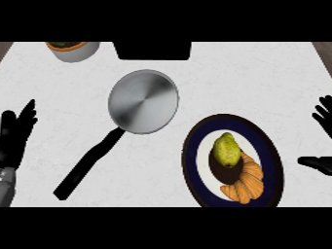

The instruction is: Pick the pear from the plate and place it in the pan

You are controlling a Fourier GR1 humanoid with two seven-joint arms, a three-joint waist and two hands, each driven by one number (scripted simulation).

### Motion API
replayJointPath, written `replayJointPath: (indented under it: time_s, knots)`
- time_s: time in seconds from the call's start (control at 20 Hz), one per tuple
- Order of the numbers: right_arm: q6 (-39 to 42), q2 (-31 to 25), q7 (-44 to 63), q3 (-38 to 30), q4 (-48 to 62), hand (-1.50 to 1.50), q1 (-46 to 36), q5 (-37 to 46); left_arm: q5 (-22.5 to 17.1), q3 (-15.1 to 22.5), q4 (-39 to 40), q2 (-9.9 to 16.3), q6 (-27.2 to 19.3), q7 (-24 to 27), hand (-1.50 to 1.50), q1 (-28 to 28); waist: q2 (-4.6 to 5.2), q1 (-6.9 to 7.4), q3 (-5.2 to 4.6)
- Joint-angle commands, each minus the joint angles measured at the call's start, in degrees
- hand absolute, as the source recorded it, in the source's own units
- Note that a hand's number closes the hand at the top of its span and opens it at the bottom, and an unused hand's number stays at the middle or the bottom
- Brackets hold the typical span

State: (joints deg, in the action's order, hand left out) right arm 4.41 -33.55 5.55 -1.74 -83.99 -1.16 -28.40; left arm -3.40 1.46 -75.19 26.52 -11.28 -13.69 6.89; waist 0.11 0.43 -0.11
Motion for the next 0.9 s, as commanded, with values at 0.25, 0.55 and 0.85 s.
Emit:
replayJointPath:
  time_s: [0.25, 0.55, 0.85]
  knots:
    - [3.03, -2.45, 13.56, 11.21, -1.78, -1.5, -7.98, 9.8, 0.27, -1.55, 2.05, -0.15, 1.6, -0.51, 0.0, 2.38, -0.02, -0.07, 0.08]
    - [3.38, 2.16, 20.06, 13.01, -6.42, -1.5, -7.7, 12.64, 0.26, -4.77, 3.45, 0.12, 4.79, 3.79, 0.0, -1.19, -0.13, -0.36, 0.09]
    - [5.2, 7.22, 19.1, 12.42, -0.62, -1.5, -8.89, 18.77, 2.7, -4.29, -6.78, -1.88, 4.13, -2.19, 0.0, -4.84, -0.17, -0.04, 0.13]
